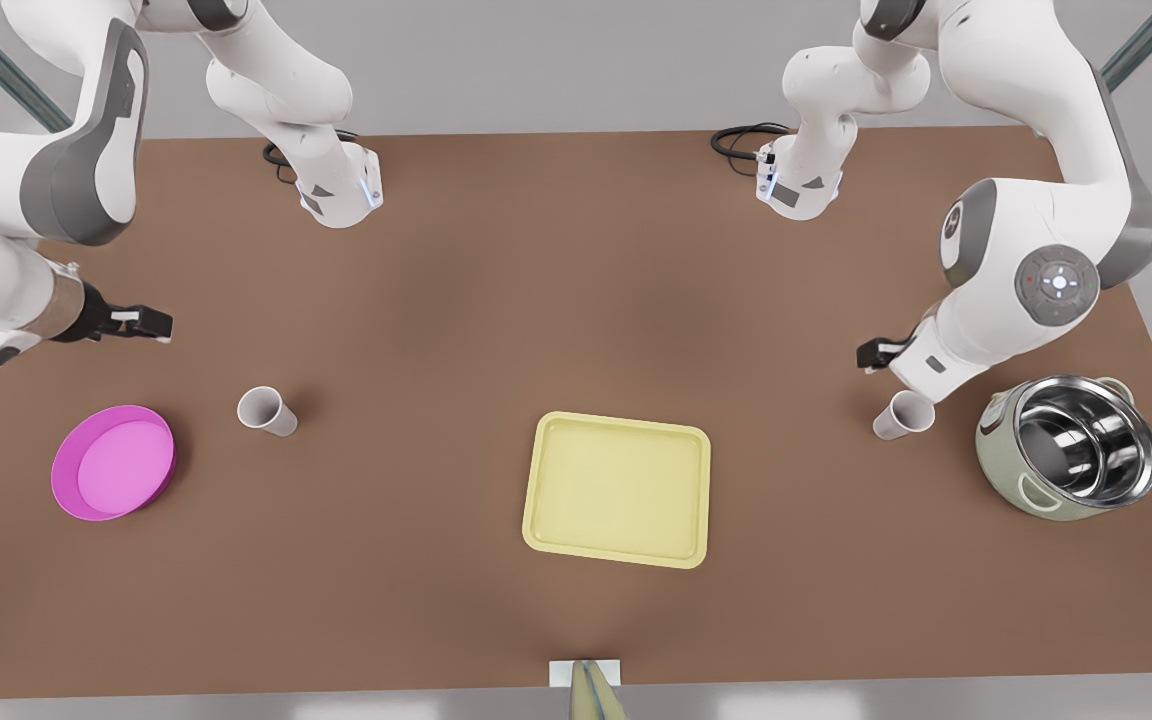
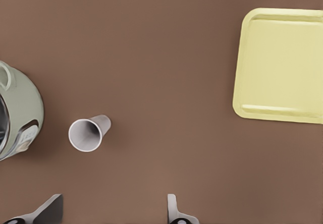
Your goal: Use both arms to respectively pick up the white IKEA cups from the middle-left and middle-right positions, then place the white IKEA cups onto the middle-middle tray, ensuring that the cups remain upright and do not tip over
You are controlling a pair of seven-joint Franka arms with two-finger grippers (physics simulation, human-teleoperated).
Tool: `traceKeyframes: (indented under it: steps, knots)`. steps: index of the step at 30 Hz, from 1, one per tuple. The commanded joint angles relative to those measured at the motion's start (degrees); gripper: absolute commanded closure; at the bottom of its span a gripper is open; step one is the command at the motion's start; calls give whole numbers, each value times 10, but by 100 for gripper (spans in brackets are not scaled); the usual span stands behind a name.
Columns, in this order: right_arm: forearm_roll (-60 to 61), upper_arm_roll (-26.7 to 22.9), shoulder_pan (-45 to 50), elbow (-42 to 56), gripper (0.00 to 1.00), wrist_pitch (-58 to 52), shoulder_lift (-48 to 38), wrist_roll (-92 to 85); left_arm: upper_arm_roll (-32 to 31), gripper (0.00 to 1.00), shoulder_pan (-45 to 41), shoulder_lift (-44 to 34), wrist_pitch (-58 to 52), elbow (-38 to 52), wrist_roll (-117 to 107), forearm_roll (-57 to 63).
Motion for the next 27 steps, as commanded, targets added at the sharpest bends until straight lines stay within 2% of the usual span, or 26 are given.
traceKeyframes:
  steps: [1,3,6,8,10,12,15,22,23,25,27]
  knots:
    - [10,-3,-5,-4,0,10,-2,-27,0,0,0,0,32,-1,-41,-3]
    - [4,-1,-1,-4,0,9,5,-18,8,0,13,31,39,-1,-39,0]
    - [3,1,9,-62,0,79,46,-20,8,0,72,103,151,-9,-38,-1]
    - [3,1,9,-136,0,194,42,-21,25,0,87,114,263,-83,-8,-2]
    - [6,1,8,-174,0,255,43,-20,26,0,87,114,342,-154,-8,-3]
    - [8,0,3,-203,0,302,48,-20,27,0,96,114,354,-191,-8,-3]
    - [9,-1,-3,-205,0,313,79,-21,40,0,100,89,402,-276,-10,-3]
    - [11,-2,-22,-232,0,364,107,-25,40,0,99,110,407,-311,-10,-3]
    - [12,-2,-23,-247,0,380,105,-26,40,14,99,111,407,-311,-10,-3]
    - [13,-2,-29,-280,0,406,96,-26,41,58,99,114,405,-311,-10,-3]
    - [18,-2,-34,-319,0,446,91,-27,40,79,101,114,403,-311,-7,-3]
